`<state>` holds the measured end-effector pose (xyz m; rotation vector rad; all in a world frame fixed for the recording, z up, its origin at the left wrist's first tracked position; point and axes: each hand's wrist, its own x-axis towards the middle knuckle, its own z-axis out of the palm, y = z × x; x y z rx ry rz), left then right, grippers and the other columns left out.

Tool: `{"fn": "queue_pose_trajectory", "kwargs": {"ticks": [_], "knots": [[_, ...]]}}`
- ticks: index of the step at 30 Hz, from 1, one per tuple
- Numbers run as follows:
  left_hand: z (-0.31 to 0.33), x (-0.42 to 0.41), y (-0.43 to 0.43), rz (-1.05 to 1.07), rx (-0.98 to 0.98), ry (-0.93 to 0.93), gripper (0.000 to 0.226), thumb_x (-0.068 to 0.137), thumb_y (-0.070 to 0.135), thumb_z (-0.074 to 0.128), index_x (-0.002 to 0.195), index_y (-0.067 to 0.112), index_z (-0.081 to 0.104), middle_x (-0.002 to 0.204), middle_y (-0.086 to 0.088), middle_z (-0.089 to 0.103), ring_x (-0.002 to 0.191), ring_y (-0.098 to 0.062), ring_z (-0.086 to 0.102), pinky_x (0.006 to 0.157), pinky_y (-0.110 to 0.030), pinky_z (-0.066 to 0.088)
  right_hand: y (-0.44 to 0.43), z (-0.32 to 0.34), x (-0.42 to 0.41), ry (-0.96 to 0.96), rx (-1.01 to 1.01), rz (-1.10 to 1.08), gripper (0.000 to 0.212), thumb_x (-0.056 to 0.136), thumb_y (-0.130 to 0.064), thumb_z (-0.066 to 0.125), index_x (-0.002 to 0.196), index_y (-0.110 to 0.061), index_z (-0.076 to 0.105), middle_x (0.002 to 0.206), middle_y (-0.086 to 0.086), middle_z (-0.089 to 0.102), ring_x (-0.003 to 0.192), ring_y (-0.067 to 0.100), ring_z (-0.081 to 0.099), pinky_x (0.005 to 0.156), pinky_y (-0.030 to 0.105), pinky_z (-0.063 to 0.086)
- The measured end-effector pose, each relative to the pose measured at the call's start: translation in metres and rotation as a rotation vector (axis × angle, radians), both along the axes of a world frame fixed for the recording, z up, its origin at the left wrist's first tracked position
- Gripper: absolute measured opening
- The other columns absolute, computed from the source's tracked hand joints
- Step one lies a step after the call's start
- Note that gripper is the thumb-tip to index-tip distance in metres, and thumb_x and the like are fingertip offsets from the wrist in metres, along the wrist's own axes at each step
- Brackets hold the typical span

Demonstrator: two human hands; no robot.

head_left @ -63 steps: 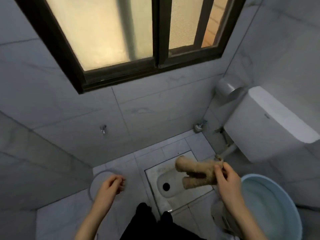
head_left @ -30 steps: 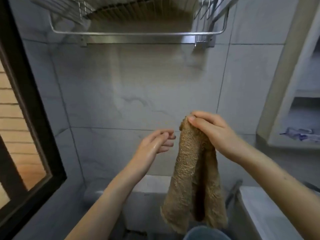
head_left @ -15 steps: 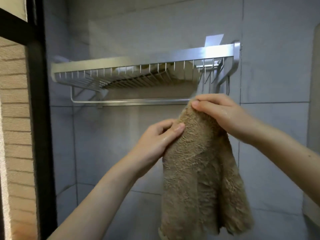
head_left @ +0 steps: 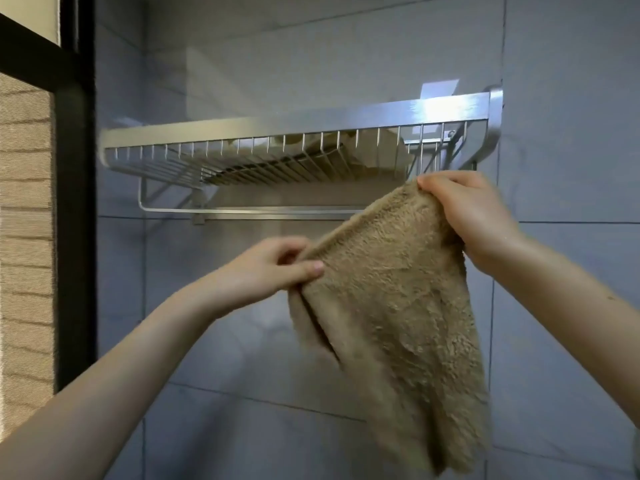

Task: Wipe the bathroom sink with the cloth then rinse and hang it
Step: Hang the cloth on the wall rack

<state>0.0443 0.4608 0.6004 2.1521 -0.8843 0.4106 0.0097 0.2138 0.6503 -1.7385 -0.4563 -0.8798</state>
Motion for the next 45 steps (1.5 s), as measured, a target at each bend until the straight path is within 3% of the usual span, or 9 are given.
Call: {"fn": "queue_pose_trajectory", "kwargs": {"ticks": [3,6,11,19,29,33,37,40,45], "knots": [[0.019,0.006,0.006,0.069,-0.174,-0.271,0.01,0.09,0.021,0.063,0.09,0.017,0.053,0.063,0.017,0.048,0.064,-0.001,0.045,0.061,-0.016,0.037,-0.011,-0.001,-0.001,-0.046,-0.037,-0.107,0.032,0.098,-0.025,0.049,0.073,-0.03,0.067,0.074,-0.014,0.064,0.064,-0.007,0.061,0.055,0.01,0.048],[0.045,0.008,0.004,0.138,-0.21,-0.534,0.019,0.089,0.018,0.063,0.103,0.021,0.05,0.08,0.015,0.054,0.074,-0.001,0.051,0.071,-0.015,0.04,-0.019,-0.001,0.0,-0.13,-0.111,-0.245,0.026,0.098,-0.029,0.05,0.082,-0.026,0.071,0.082,-0.011,0.067,0.076,0.0,0.059,0.064,0.019,0.046],[0.061,0.032,-0.004,0.298,0.077,-0.886,0.01,0.085,0.015,0.065,0.094,0.014,0.06,0.087,0.0,0.064,0.084,-0.016,0.058,0.076,-0.029,0.043,-0.023,-0.004,0.015,-0.314,-0.236,-0.525,0.012,0.09,-0.027,0.06,0.092,-0.017,0.065,0.071,0.002,0.066,0.07,0.019,0.062,0.06,0.031,0.047],[0.058,0.063,-0.001,0.36,0.049,-0.813,0.011,0.086,0.02,0.066,0.094,0.013,0.071,0.088,0.002,0.07,0.081,-0.008,0.057,0.066,-0.008,0.035,-0.021,-0.006,0.034,-0.487,-0.66,-0.69,0.01,0.094,-0.024,0.056,0.1,-0.017,0.053,0.074,-0.002,0.06,0.078,0.024,0.054,0.06,0.036,0.046],[0.071,0.077,-0.014,0.484,-0.135,-0.729,0.02,0.083,0.024,0.069,0.098,0.013,0.075,0.098,-0.003,0.074,0.09,-0.016,0.064,0.074,-0.023,0.039,-0.018,0.008,0.053,-0.51,-0.662,-0.7,0.01,0.095,-0.018,0.054,0.097,-0.01,0.057,0.081,0.011,0.067,0.082,0.031,0.055,0.065,0.045,0.05],[0.075,0.087,-0.017,0.562,-0.031,-0.584,0.023,0.078,0.028,0.073,0.093,0.011,0.073,0.095,-0.005,0.071,0.089,-0.02,0.062,0.072,-0.028,0.044,-0.014,0.017,0.06,-0.322,-0.83,-0.773,0.018,0.097,-0.025,0.051,0.098,-0.011,0.062,0.087,0.01,0.068,0.084,0.031,0.061,0.07,0.045,0.053],[0.083,0.085,-0.011,0.518,-0.025,-0.372,0.02,0.076,0.027,0.075,0.085,0.01,0.075,0.083,0.0,0.068,0.083,-0.014,0.061,0.07,-0.025,0.041,-0.014,0.025,0.051,-0.064,-0.856,-0.522,0.049,0.1,-0.049,0.036,0.086,-0.011,0.065,0.077,0.004,0.063,0.076,0.023,0.062,0.068,0.037,0.05],[0.082,0.085,-0.002,0.508,0.034,-0.292,0.033,0.082,0.04,0.069,0.085,0.008,0.077,0.08,-0.005,0.071,0.079,-0.018,0.064,0.067,-0.027,0.045,-0.011,0.02,0.046,-0.07,-0.968,-0.534,0.053,0.098,-0.055,0.032,0.096,-0.015,0.067,0.094,0.001,0.059,0.089,0.022,0.058,0.076,0.035,0.048],[0.068,0.075,0.001,0.509,0.15,-0.583,0.042,0.093,0.042,0.053,0.074,0.007,0.066,0.06,0.001,0.055,0.059,-0.015,0.052,0.054,-0.027,0.031,-0.007,0.016,0.047,-0.241,-1.076,-0.671,0.044,0.095,-0.049,0.045,0.099,-0.012,0.069,0.097,0.007,0.054,0.093,0.024,0.052,0.076,0.038,0.048]]}}
